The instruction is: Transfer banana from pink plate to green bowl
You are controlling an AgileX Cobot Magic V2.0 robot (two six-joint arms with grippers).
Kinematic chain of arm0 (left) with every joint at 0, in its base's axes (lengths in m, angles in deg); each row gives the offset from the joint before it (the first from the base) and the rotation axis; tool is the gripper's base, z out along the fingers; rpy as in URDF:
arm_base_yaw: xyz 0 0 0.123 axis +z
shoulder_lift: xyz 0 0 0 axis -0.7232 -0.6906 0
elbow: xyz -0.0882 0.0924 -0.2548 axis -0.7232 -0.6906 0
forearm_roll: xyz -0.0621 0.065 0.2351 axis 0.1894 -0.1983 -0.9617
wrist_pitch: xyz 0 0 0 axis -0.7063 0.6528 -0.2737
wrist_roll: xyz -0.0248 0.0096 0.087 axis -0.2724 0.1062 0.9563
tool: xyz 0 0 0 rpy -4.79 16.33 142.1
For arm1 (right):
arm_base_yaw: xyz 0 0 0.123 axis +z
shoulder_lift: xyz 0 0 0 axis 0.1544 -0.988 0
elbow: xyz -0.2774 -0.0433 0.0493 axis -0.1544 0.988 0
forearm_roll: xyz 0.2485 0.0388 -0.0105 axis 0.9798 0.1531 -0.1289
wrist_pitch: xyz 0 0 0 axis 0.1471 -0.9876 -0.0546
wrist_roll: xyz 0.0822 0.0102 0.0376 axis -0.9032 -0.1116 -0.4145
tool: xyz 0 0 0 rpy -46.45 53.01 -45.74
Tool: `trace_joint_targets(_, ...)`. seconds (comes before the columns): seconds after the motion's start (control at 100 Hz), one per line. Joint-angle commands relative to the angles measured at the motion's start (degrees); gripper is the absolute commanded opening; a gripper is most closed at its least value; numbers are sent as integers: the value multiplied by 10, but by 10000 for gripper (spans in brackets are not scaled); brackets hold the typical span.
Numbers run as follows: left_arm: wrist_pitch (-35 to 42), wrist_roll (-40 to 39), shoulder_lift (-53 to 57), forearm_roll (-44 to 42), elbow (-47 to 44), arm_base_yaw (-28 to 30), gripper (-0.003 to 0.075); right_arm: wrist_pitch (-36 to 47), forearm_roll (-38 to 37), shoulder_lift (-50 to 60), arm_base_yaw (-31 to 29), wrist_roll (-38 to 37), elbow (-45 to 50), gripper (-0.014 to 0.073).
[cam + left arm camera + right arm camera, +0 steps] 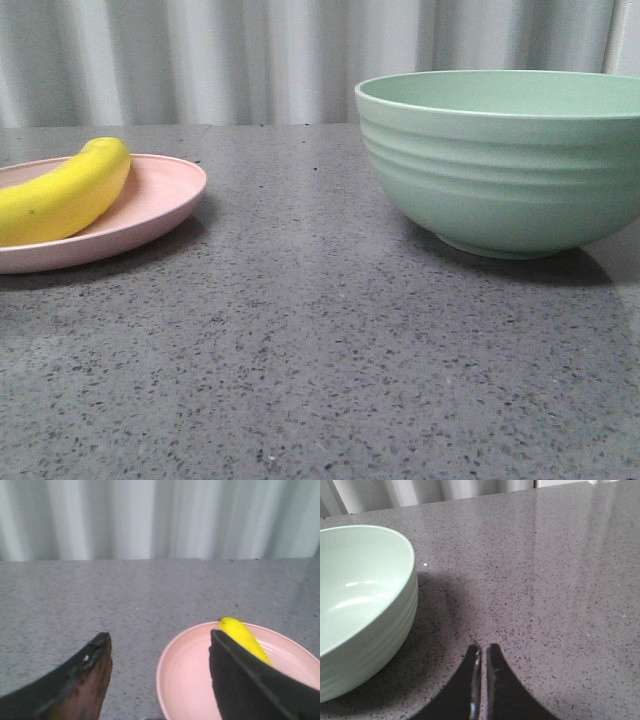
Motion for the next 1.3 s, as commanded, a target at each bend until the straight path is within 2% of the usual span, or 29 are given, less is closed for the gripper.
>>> trace_joint_targets(0.0,21,-7,-40,4,42,-48,393,43,-1,-7,1,3,-21,-72)
trace_joint_targets(0.1,10,-7,-87,4,64,-92,416,45,-1,-7,1,3,-21,-72)
trace_joint_targets(0.19,3,-7,-128,4,82,-133,500,45,-1,-7,1,3,-21,-72)
trace_joint_targets(0.26,-15,-7,-159,4,98,-151,532,45,-1,-7,1,3,-21,-72)
trace_joint_targets(0.48,-115,-7,-258,8,167,-167,514,45,-1,-7,1,3,-21,-72)
trace_joint_targets(0.81,-254,63,-349,8,236,-167,513,45,-1,-7,1,3,-21,-72)
trace_joint_targets(0.92,-260,84,-364,8,238,-167,510,45,-1,-7,1,3,-21,-72)
trace_joint_targets(1.29,-240,87,-384,-18,239,-167,421,46,-1,-7,1,3,-21,-72)
